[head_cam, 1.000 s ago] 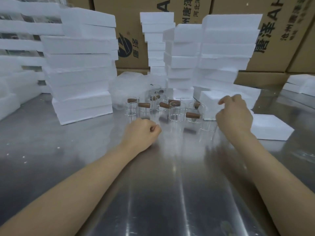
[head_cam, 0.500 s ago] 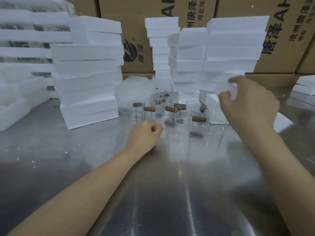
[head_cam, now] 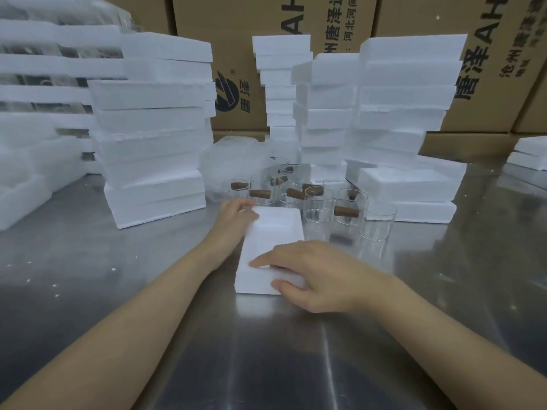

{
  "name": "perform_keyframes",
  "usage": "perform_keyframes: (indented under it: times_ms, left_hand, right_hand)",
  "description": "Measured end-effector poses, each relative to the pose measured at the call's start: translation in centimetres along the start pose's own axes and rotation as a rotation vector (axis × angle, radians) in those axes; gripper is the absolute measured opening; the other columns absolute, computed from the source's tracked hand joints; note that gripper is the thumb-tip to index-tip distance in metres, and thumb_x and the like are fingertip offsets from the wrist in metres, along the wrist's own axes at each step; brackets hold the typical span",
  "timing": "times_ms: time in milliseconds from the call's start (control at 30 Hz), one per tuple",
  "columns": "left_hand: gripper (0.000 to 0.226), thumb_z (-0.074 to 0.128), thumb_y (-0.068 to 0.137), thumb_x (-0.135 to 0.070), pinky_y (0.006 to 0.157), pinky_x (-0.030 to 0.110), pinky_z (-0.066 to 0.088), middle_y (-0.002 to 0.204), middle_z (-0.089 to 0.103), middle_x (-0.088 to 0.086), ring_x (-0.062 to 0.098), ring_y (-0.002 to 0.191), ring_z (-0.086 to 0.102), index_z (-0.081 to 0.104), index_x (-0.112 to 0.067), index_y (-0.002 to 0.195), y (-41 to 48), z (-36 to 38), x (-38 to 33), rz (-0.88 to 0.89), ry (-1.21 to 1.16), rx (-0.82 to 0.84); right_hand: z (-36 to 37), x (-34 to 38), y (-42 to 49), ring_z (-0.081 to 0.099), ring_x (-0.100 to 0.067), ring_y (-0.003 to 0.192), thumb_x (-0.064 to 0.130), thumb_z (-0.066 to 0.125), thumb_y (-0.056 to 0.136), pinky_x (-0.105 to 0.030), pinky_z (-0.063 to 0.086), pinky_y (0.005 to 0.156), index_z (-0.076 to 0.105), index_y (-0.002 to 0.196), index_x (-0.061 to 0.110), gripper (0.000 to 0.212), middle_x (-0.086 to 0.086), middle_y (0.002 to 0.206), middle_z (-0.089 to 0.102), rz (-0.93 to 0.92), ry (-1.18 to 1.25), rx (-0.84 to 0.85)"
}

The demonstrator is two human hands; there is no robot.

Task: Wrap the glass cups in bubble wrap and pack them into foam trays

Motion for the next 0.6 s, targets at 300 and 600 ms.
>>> perform_keyframes:
  times_ms: [300,600]
  left_hand:
    - [0.035,0.051,0.09,-0.007,0.069,0.018,0.04,0.125,0.046,-0.004,0.012,0.104,0.053,0.052,-0.027,0.118,0.2,0.4,0.4,-0.044,-0.088,0.008]
    - [0.029,0.049,0.093,-0.009,0.074,0.014,0.039,0.124,0.046,-0.013,0.002,0.105,0.048,0.052,-0.026,0.117,0.4,0.0,0.8,0.051,0.046,-0.03]
  right_hand:
    - [-9.4,-8.2,4.6,0.046,-0.029,0.121,-0.002,0.051,0.084,-0.042,0.05,0.081,0.045,0.139,0.011,0.056,-0.014,0.138,0.044,0.34,-0.335,-0.695]
    - [-19.4,-16.9,14.6,0.008,-0.032,0.147,0.024,0.058,0.089,-0.046,0.007,0.12,0.015,0.151,0.013,0.077,-0.014,0.156,0.021,0.518,-0.651,-0.445]
Point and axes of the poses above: each hand's wrist, its own y-axis towards the middle knuckle, its own z-axis out of the palm, x = y × z, the point moved 3 cm from there along y, towards the middle knuckle
